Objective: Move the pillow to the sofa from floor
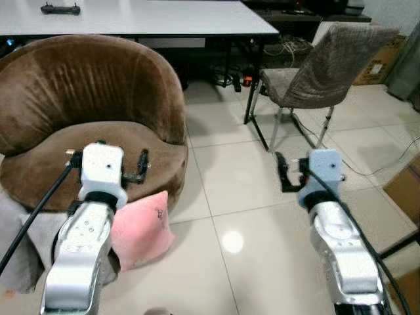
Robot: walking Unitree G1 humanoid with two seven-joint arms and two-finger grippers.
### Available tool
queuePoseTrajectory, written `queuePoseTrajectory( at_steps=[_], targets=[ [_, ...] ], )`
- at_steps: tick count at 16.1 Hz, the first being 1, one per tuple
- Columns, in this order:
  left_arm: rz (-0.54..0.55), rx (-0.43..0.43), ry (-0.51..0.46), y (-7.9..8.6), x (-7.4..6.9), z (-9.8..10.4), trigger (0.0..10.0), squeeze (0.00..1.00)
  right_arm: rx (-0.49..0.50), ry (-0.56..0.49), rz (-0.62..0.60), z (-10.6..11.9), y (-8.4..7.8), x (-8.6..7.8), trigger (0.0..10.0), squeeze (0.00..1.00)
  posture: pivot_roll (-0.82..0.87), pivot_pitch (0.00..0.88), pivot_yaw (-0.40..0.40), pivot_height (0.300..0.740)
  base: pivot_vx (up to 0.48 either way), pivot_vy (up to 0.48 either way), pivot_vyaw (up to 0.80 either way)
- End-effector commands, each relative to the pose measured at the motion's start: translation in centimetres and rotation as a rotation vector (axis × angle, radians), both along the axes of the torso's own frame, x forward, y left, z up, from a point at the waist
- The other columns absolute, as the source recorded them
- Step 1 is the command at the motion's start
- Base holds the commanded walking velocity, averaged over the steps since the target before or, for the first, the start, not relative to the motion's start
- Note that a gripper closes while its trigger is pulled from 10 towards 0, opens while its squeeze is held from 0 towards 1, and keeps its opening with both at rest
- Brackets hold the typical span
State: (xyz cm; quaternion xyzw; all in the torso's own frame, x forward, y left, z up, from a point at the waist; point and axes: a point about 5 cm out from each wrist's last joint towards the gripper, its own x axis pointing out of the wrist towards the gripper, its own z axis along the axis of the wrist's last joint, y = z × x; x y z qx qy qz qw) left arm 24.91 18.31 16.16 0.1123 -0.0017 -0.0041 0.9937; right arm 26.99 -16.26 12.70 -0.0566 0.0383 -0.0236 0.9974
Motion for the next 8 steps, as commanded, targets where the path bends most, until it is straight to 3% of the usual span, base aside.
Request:
queuePoseTrajectory(
  at_steps=[1, 3, 5, 8],
  targets=[
    [0.002, 0.003, 0.014, 0.14, 0.08, -0.27, 10.0, 0.05, 0.014, -0.034, 0.011, 0.61, 0.18, 0.27, 10.0, 0.0, 0.07, 0.0, -0.053, 0.74, 0.337, 0.0, 0.8],
    [0.003, 0.002, 0.015, 0.18, 0.15, -0.28, 10.0, 0.05, 0.024, -0.023, -0.001, 0.54, 0.25, 0.39, 10.0, 0.0, 0.07, 0.0, -0.056, 0.74, 0.343, 0.0, 0.8],
    [0.004, 0.003, 0.015, 0.23, 0.23, -0.28, 10.0, 0.05, 0.084, -0.008, -0.004, 0.31, 0.46, 0.56, 10.0, 0.0, 0.07, 0.0, -0.057, 0.74, 0.343, 0.0, 0.0],
    [0.003, 0.006, 0.014, 0.3, 0.3, -0.24, 10.0, 0.05, 0.048, -0.021, -0.042, 0.28, 0.17, 0.76, 10.0, 0.0, 0.07, 0.0, -0.055, 0.74, 0.344, 0.0, 0.0]
  ],
)
